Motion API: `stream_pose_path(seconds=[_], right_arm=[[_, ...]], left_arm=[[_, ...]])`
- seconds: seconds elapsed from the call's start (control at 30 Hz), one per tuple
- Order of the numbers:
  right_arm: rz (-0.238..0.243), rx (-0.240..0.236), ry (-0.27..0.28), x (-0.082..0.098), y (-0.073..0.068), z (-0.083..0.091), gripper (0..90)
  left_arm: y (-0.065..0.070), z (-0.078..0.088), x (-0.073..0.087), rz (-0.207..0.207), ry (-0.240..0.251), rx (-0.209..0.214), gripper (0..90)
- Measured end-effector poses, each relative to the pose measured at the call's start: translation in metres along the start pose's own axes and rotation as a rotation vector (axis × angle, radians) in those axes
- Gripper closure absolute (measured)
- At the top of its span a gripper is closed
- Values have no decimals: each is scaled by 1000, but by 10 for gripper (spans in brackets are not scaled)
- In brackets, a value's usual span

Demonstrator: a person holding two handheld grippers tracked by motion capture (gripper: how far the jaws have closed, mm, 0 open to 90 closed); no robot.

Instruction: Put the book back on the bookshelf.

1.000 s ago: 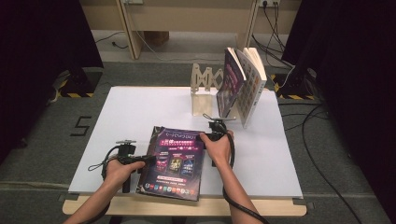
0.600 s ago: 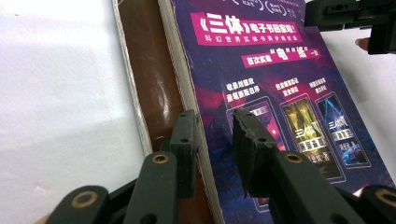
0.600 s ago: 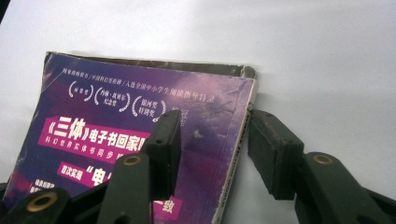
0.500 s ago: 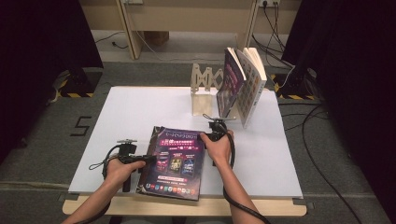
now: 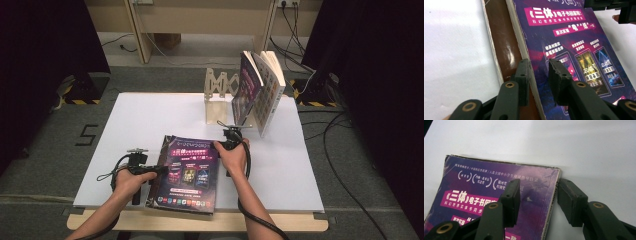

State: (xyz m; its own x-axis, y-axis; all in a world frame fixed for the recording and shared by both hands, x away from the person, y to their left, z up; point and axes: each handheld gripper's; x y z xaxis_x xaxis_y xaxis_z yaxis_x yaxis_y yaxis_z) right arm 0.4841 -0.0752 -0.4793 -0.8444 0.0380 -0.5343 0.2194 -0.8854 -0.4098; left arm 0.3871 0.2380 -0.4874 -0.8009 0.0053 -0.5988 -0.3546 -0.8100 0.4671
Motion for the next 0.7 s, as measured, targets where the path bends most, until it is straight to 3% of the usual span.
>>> stream_pose_path(seconds=[0.33,0.5,0.7], right_arm=[[-62,-29,-29,-5,6,1,560],[-47,-22,-23,-7,6,-1,550],[-61,-25,-12,-10,7,-3,537]], left_arm=[[0,-4,-5,-7,-4,-10,696],[0,-5,-7,-9,-2,-13,694],[1,-6,-8,-16,-4,-15,694]])
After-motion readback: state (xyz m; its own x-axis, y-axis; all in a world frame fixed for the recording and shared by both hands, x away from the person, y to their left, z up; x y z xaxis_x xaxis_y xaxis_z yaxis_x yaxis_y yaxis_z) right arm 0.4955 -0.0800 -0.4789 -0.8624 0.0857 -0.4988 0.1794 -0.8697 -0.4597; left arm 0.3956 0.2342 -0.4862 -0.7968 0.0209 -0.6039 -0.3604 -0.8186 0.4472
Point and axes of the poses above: each handheld gripper's, and its own axes: z roughly backward along the jaws, x roughly out of its underside, y roughly to its right, and after that the axes turned 1 degree about x, right-handed
